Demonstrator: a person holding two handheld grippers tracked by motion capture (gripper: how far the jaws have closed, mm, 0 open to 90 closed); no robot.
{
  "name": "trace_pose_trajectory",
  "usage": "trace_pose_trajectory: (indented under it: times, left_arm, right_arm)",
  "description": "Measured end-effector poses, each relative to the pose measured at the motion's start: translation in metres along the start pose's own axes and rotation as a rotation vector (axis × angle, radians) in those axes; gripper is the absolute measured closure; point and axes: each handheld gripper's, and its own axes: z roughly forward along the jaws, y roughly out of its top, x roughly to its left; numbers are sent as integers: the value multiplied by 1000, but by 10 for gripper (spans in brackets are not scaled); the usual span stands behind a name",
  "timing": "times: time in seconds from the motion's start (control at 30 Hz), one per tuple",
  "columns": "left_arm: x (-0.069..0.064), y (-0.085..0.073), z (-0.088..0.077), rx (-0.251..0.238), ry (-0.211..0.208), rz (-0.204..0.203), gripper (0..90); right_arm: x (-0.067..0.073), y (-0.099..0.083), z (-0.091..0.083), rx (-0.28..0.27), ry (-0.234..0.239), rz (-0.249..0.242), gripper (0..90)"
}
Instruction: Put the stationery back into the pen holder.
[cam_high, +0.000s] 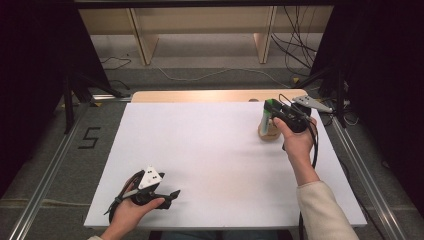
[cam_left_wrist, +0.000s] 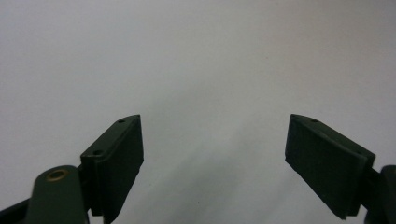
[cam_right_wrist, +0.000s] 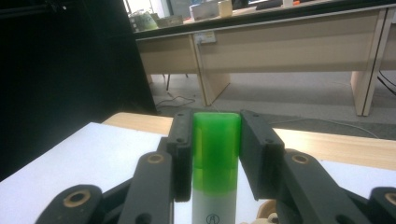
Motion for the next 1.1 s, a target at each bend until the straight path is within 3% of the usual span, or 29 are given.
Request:
trace_pose_trajectory:
  times: [1.1]
  left_arm:
    - [-1,0,-1,-2,1,-3,196]
  right_arm:
    - [-15,6,-10,-21,-56,11,672]
